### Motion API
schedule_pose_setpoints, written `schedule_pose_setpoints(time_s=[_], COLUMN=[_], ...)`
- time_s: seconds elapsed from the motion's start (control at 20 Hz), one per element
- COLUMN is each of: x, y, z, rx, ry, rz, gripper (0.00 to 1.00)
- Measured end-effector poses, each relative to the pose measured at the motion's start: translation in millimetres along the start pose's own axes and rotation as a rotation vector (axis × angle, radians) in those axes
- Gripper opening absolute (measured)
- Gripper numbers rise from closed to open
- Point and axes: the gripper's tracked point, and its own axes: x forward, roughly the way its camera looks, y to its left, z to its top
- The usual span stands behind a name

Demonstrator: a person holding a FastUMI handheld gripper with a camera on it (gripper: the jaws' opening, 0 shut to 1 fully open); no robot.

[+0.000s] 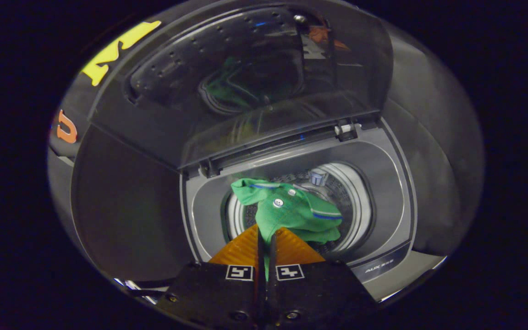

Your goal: Put the clothes into the washing machine and then close the washing machine lid.

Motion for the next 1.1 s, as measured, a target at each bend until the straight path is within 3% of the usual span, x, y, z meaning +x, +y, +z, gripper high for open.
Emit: schedule_pose_setpoints(time_s=[0.1, 0.3, 0.4, 0.55, 0.6, 0.75, 1.0, 1.1], x=[7, 3, -12, -42, -54, -91, -154, -177], y=[-4, 0, 0, 10, 12, 30, 82, 88], z=[1, 7, 12, 20, 25, 46, 95, 114], rx=[-0.008, -0.042, -0.085, -0.148, -0.172, -0.218, -0.214, -0.243], ry=[0.009, -0.046, -0.108, -0.185, -0.213, -0.299, -0.441, -0.499], rz=[-0.034, -0.021, -0.036, -0.042, -0.055, -0.073, 0.065, 0.052], gripper=[0.06, 0.12, 0.28, 0.36, 0.44, 0.46, 0.46, 0.47])
